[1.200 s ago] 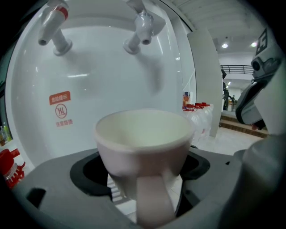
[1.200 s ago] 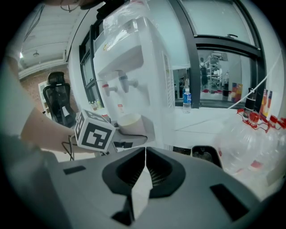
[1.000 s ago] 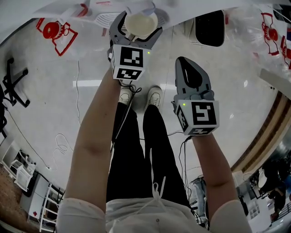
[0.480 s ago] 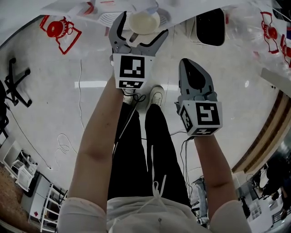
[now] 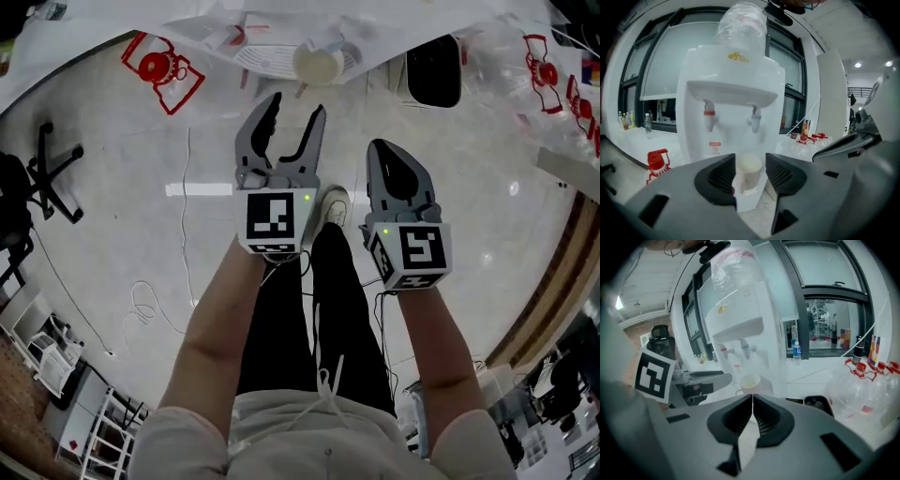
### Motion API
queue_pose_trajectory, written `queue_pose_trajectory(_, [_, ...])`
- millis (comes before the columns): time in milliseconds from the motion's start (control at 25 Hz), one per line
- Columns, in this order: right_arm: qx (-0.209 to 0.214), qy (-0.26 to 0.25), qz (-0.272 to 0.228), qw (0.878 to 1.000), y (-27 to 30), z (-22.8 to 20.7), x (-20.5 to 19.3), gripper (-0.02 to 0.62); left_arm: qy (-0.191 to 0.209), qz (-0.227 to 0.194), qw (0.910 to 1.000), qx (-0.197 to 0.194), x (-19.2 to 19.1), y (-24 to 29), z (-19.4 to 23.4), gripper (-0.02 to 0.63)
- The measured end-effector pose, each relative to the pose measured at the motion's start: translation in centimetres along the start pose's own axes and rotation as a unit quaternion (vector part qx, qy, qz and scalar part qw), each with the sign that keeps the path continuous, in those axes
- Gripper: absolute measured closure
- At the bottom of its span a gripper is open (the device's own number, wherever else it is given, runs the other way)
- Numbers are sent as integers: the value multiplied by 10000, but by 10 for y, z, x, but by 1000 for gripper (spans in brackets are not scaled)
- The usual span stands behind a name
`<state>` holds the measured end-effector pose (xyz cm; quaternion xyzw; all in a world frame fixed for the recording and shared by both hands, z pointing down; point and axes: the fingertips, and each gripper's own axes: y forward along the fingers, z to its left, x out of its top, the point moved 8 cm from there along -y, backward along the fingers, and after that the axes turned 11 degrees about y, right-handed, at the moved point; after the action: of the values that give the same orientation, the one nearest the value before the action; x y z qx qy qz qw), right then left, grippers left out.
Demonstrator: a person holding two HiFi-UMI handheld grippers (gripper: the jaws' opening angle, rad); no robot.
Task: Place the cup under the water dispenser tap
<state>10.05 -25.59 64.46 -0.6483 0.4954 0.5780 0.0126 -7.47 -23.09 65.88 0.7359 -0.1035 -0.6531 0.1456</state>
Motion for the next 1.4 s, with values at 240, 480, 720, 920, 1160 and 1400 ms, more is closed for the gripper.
queue_pose_trajectory(240, [45, 28, -212, 9998, -31, 29, 37, 566, -45, -98, 9998, 181, 43, -47, 4, 552])
queue_pose_trajectory(480, [2, 74, -664, 9978, -81, 66, 91, 566, -236, -217, 9995, 6, 110, -98, 13, 588])
queue_pose_trajectory(720, [96, -189, -1184, 9927, -135, 105, 152, 566, -116, -562, 9979, -291, 194, -150, 22, 588])
queue_pose_trajectory(920, [185, -370, -1493, 9879, -183, 136, 197, 568, 119, -949, 9945, -421, 262, -193, 25, 588])
queue_pose_trajectory(1160, [292, -986, -2210, 9698, -222, 165, 255, 568, 166, -1123, 9930, -340, 328, -211, 37, 588])
queue_pose_trajectory(1400, [276, -925, -2554, 9620, -264, 182, 282, 568, 335, -1489, 9878, -311, 381, -242, 43, 588])
